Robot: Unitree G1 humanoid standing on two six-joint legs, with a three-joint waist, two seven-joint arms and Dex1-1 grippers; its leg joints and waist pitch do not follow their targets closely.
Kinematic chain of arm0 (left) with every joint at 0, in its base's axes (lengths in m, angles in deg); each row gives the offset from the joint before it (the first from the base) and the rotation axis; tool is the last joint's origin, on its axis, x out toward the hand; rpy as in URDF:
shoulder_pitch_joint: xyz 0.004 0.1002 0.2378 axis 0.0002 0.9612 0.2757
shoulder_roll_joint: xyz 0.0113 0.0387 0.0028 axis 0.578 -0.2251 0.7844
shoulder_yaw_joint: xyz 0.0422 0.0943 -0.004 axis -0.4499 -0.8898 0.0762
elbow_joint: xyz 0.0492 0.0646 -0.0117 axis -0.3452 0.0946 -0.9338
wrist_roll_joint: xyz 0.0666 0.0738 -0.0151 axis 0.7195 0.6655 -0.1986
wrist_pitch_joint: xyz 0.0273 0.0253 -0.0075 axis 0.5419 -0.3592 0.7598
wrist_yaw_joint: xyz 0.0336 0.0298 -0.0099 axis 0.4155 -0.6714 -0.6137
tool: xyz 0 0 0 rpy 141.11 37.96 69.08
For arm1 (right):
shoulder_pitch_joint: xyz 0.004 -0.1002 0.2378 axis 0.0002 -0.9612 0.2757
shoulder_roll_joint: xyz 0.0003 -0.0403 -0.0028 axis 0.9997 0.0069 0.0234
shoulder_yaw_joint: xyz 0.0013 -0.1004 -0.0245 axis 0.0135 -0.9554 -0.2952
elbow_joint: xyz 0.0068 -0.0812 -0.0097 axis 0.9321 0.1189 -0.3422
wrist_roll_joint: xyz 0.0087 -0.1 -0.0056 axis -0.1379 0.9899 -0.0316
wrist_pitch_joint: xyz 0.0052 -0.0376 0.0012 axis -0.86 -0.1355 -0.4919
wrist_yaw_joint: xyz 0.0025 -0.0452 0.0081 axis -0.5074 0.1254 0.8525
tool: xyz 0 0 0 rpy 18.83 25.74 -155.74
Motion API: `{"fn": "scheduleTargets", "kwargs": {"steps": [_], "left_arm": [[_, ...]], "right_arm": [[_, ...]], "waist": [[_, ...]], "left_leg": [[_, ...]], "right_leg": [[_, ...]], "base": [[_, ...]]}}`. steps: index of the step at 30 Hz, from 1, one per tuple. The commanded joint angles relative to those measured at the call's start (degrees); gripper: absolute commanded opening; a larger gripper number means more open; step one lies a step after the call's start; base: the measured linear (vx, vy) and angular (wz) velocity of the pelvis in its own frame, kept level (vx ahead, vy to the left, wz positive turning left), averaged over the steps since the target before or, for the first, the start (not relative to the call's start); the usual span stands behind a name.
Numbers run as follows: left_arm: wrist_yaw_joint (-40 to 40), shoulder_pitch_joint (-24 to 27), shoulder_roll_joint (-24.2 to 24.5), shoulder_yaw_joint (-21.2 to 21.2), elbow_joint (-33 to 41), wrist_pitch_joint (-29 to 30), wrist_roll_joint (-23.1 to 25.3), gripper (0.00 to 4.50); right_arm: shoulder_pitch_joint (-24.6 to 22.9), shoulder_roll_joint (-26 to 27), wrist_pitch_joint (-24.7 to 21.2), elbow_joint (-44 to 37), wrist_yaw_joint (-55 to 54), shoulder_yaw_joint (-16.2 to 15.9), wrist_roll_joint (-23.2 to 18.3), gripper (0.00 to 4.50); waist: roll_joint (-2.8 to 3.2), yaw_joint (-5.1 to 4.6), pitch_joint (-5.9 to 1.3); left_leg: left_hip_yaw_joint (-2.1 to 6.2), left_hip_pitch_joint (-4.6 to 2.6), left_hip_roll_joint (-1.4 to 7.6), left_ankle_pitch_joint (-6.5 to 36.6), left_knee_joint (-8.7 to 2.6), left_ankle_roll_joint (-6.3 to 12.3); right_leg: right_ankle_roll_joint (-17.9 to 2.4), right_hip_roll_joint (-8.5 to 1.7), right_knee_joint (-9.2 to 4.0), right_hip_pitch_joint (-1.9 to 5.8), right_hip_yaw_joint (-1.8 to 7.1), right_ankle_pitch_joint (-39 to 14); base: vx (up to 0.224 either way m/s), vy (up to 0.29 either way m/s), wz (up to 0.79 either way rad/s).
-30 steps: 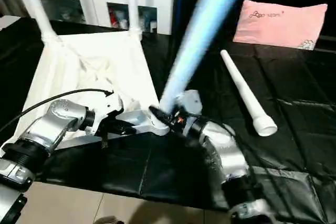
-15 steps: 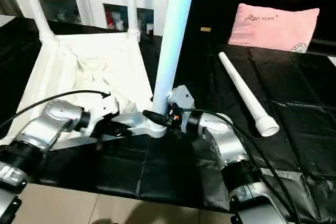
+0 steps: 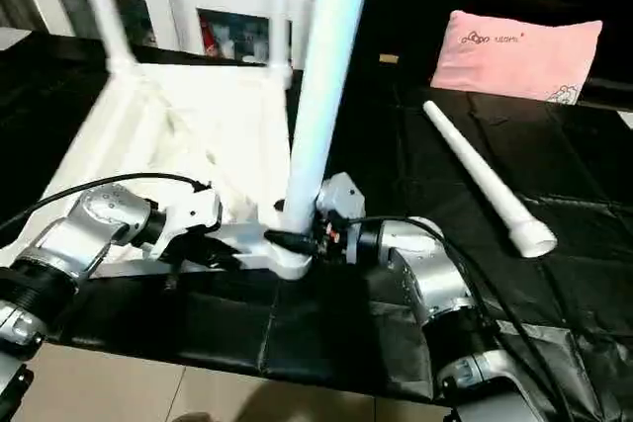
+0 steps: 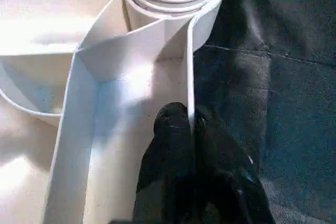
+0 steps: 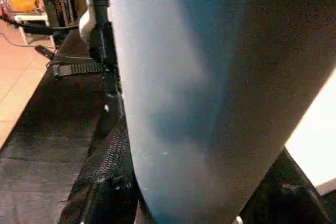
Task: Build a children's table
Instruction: Insert table leg to table base, then rotate leg to tighten
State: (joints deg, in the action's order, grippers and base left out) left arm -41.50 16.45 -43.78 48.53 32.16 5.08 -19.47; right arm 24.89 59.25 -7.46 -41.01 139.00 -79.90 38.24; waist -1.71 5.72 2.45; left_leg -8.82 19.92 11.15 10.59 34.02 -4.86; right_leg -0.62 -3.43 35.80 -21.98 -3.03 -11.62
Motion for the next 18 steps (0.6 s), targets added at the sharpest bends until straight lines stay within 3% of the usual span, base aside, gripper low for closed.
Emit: {"fn": "scheduleTargets", "kwargs": {"steps": [1, 6, 18], "left_arm": [[-0.16, -2.89, -1.4, -0.24, 1.2, -1.76, 0.06, 0.0], [0.18, -2.94, -1.52, -0.18, 0.9, -1.55, 0.09, 0.0], [0.3, -3.02, -1.73, 0.88, -0.32, -1.46, 0.37, 0.0]], "right_arm": [[-3.39, 0.55, -3.49, 3.5, 3.37, -5.86, 3.39, 1.91], [-3.79, 0.82, -3.78, 3.01, 3.4, -6.06, 3.34, 1.91], [-3.52, 1.4, -4.31, 3.03, 3.07, -5.94, 3.2, 1.91]], "waist": [[0.82, -0.44, -2.49], [0.81, -0.41, -2.66], [0.73, -0.46, -2.39]], "left_leg": [[0.44, -0.71, 2.17, 21.1, -5.22, -1.19], [0.25, -0.46, 2.18, 18.34, -5.22, -0.66], [0.4, -0.48, 2.27, 20.28, -5.51, -0.88]], "right_leg": [[-10.28, -4.77, -5.61, 1.51, 2.91, -22.0], [-11.68, -4.6, -5.11, 1.72, 2.91, -16.34], [-10.65, -4.72, -5.55, 1.44, 2.97, -20.45]], "base": [[0.0, 0.0, 0.0], [0.0, 0.0, 0.0], [0.0, 0.0, 0.0]]}}
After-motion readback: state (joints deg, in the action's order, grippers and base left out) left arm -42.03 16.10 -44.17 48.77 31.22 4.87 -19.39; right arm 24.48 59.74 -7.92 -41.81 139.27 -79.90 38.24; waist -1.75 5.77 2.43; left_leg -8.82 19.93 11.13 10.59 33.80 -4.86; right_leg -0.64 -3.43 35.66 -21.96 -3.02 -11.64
